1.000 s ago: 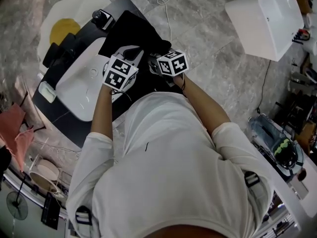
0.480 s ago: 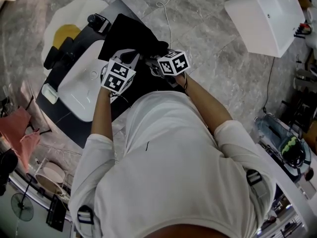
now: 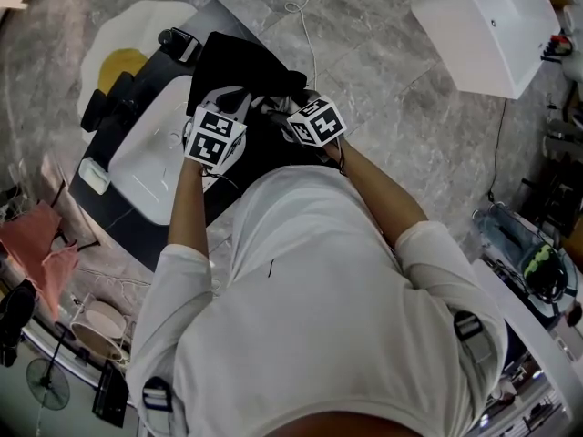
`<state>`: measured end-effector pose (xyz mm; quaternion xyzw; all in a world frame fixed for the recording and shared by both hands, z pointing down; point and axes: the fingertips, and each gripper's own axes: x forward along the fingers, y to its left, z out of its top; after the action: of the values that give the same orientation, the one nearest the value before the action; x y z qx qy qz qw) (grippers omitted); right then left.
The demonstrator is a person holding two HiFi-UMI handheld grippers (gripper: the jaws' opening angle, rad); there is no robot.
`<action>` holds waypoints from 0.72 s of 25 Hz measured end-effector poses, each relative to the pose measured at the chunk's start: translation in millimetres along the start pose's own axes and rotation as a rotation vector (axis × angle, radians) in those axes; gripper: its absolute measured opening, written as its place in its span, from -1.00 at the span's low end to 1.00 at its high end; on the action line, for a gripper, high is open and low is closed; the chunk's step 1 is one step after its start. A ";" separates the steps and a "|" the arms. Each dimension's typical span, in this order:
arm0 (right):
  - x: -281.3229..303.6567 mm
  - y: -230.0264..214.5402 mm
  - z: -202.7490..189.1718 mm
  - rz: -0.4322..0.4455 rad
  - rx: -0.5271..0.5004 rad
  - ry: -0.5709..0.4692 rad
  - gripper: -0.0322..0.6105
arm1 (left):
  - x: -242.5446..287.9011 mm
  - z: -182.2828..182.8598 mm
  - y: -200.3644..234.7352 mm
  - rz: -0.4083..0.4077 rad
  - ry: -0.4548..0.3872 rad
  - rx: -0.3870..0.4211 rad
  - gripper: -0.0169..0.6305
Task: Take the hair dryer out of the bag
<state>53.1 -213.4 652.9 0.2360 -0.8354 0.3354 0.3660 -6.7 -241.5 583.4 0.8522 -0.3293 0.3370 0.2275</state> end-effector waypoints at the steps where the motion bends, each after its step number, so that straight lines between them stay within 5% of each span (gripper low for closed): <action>1: -0.3 1.3 -0.2 -0.010 -0.036 0.007 -0.05 | 1.7 0.2 0.0 -0.001 0.002 0.000 -0.84; 6: -4.3 -0.4 -5.4 -0.035 -0.089 0.027 -0.05 | 7.2 -0.1 -3.4 -0.018 0.024 0.024 -0.84; 13: -16.3 -16.2 -13.7 0.051 0.186 -0.034 -0.05 | 7.9 8.2 -6.7 -0.023 0.014 0.031 -0.84; 18: -21.3 -13.1 -17.6 0.018 0.087 -0.026 -0.05 | 11.5 6.2 -0.9 -0.003 0.034 0.042 -0.84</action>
<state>82.7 -206.0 650.5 0.2482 -0.8268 0.3717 0.3415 3.0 -249.3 587.4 0.8515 -0.3167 0.3579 0.2156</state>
